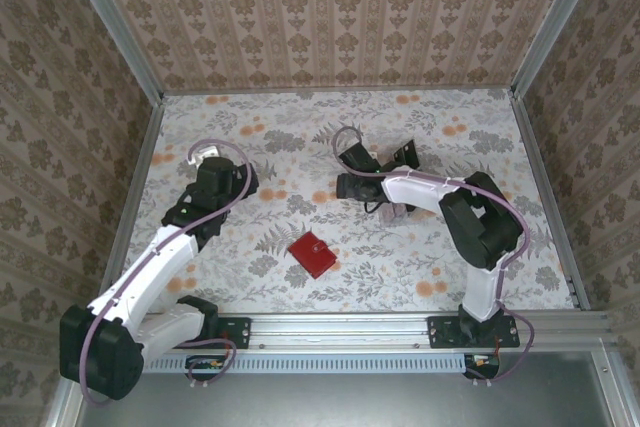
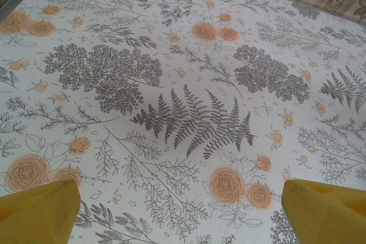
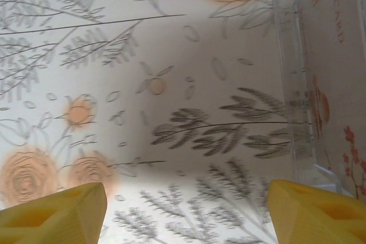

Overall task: Put the credit cards into the card holder
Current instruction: Move the storage box to the middle-right of the table.

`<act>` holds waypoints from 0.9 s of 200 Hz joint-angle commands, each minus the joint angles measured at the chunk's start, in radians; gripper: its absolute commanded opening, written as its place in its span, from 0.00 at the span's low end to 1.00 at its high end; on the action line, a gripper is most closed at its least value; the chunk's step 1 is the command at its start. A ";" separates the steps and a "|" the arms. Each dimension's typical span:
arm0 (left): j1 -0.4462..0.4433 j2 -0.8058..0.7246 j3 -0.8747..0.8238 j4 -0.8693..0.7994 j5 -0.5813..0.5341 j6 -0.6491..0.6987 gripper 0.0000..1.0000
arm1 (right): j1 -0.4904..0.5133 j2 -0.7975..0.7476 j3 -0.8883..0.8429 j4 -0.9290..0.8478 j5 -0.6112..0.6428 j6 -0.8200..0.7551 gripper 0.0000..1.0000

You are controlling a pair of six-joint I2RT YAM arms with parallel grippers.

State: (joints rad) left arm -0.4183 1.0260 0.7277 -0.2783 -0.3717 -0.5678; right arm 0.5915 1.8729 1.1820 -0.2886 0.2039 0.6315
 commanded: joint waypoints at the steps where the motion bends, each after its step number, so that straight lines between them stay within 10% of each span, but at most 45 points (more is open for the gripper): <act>1: -0.017 0.013 0.039 -0.019 -0.028 0.021 1.00 | -0.042 -0.046 -0.041 -0.022 0.027 -0.040 0.76; 91: -0.065 0.065 0.057 -0.019 -0.012 0.025 1.00 | -0.090 -0.132 -0.040 0.029 -0.178 -0.164 0.76; 180: -0.065 -0.056 -0.025 -0.140 -0.001 -0.007 1.00 | 0.256 -0.219 -0.053 -0.205 -0.040 -0.214 0.67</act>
State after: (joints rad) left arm -0.4786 1.0344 0.7307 -0.3492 -0.3710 -0.5652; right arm 0.7696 1.6295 1.1416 -0.3660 0.0620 0.4431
